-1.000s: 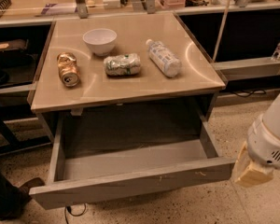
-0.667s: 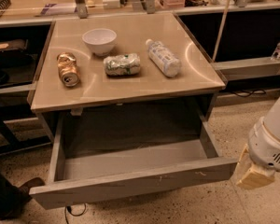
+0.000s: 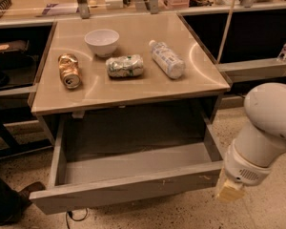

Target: Close top drawer

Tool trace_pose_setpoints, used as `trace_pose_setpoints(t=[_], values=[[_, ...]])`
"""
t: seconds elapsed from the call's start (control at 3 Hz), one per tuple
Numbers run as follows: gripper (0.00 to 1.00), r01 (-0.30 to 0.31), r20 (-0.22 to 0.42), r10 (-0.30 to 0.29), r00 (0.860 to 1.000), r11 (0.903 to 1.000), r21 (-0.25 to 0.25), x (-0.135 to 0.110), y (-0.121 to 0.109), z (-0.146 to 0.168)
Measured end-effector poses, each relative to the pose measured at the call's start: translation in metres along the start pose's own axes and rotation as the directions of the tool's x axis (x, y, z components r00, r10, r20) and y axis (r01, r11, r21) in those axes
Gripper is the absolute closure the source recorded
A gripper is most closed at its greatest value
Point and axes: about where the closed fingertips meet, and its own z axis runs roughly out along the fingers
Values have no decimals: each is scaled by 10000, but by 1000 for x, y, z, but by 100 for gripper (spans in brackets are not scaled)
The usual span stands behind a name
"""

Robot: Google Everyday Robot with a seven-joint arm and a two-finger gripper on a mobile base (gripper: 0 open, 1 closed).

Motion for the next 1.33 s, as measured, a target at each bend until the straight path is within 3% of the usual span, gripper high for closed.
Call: trace_pose_setpoints(t=[0.33, 1.0, 1.33], values=[[100, -219, 222, 221, 9995, 9997, -130, -15, -18, 29], [100, -377, 608, 384, 9974, 9992, -125, -39, -44, 49], [88, -385, 636, 392, 9972, 9992, -116, -41, -46, 49]])
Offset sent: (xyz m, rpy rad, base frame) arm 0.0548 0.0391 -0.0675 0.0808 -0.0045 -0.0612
